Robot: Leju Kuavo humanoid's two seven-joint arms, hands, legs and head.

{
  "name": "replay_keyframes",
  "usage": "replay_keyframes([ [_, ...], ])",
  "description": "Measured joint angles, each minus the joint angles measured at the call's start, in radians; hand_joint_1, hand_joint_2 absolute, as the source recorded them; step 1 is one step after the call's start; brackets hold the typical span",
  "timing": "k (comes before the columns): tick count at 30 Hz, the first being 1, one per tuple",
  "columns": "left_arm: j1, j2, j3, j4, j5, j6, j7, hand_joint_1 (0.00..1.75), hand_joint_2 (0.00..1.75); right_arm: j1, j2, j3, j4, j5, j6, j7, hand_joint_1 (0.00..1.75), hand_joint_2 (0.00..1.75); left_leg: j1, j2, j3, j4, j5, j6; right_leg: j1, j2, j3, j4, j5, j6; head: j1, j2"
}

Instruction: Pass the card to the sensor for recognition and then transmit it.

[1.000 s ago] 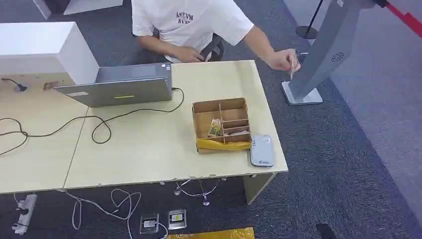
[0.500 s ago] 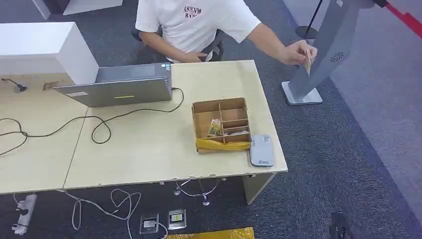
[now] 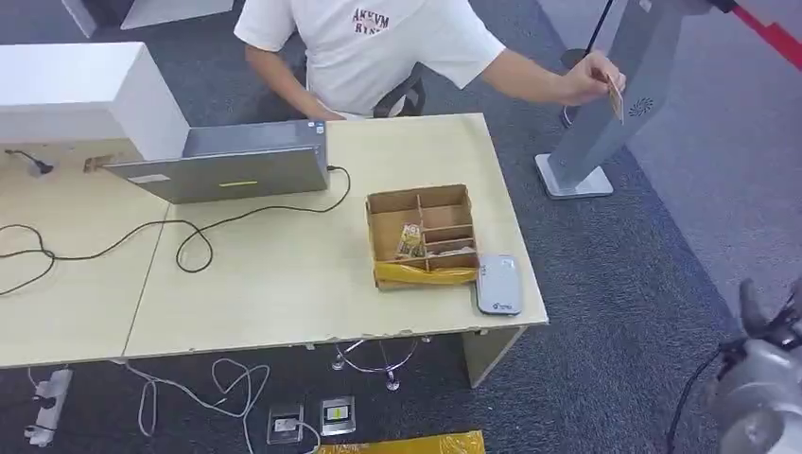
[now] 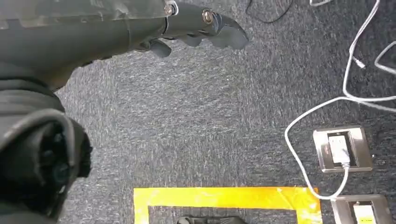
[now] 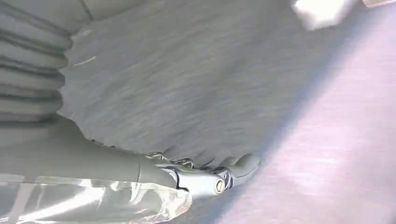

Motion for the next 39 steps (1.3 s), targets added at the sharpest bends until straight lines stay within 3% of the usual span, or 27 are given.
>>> replay_keyframes([
  [3, 0.002, 0.0, 0.0, 0.001, 0.003, 0.008, -0.006, 0.0, 0.0, -0.104, -0.05, 0.055, -0.053, -0.052, -0.008, -0.021, 0.0, 1.75, 0.002, -0.003, -0.001, 0.0, 0.0, 0.0, 0.002, -0.004, 0.003, -0.001, 0.0, 0.0, 0.002, 0.0],
  [6, 0.002, -0.004, 0.0, 0.002, 0.003, 0.013, -0.011, 0.0, 0.0, -0.169, -0.067, 0.124, -0.084, -0.1, -0.011, -0.024, 0.0, 1.75, 0.0, -0.004, -0.002, 0.0, 0.001, 0.001, 0.0, -0.004, 0.001, -0.001, 0.0, 0.0, 0.001, 0.0],
  [13, 0.002, -0.006, -0.005, 0.002, -0.03, 0.018, -0.046, 0.0, 0.0, -0.31, -0.105, 0.41, -0.235, -0.121, -0.024, -0.034, 0.0, 1.75, 0.001, -0.004, -0.003, 0.0, 0.001, 0.001, 0.001, -0.004, 0.001, -0.001, 0.001, 0.001, 0.002, 0.0],
  [16, -0.001, -0.008, -0.011, 0.002, -0.054, 0.016, -0.048, 0.0, 0.0, -0.305, -0.105, 0.525, -0.324, -0.015, -0.037, -0.037, 0.0, 1.75, 0.001, -0.004, -0.003, 0.0, 0.001, 0.001, 0.001, -0.004, 0.0, -0.001, 0.001, 0.001, 0.002, 0.0],
  [19, -0.017, -0.006, -0.028, 0.002, -0.08, 0.005, -0.048, 0.0, 0.0, -0.29, -0.105, 0.652, -0.427, 0.212, -0.047, -0.037, 0.0, 1.75, 0.001, -0.003, -0.002, 0.0, 0.001, 0.001, 0.001, -0.003, 0.0, -0.001, 0.001, 0.001, 0.002, 0.0],
  [23, -0.038, -0.005, -0.044, 0.0, -0.087, -0.006, -0.048, 0.0, 0.0, -0.283, -0.101, 0.783, -0.519, 0.345, -0.025, -0.04, 0.0, 1.75, 0.003, -0.004, -0.003, 0.0, 0.001, 0.0, 0.003, -0.004, 0.001, 0.0, 0.001, 0.001, 0.002, 0.0],
  [30, -0.043, -0.003, -0.058, 0.0, -0.069, -0.014, -0.048, 0.0, 0.0, -0.315, -0.032, 0.975, -0.565, 0.51, 0.05, -0.121, 0.0, 1.75, 0.003, -0.006, -0.004, 0.0, 0.002, 0.0, 0.003, -0.006, 0.001, 0.0, 0.001, 0.001, 0.002, 0.0],
  [39, -0.033, 0.006, -0.058, 0.0, -0.046, -0.024, -0.048, 0.0, 0.0, -0.369, 0.07, 1.14, -0.565, 0.532, 0.178, -0.147, 0.0, 1.75, 0.005, -0.008, -0.005, 0.0, 0.003, 0.0, 0.004, -0.008, 0.0, 0.0, 0.0, 0.001, 0.002, 0.0],
])
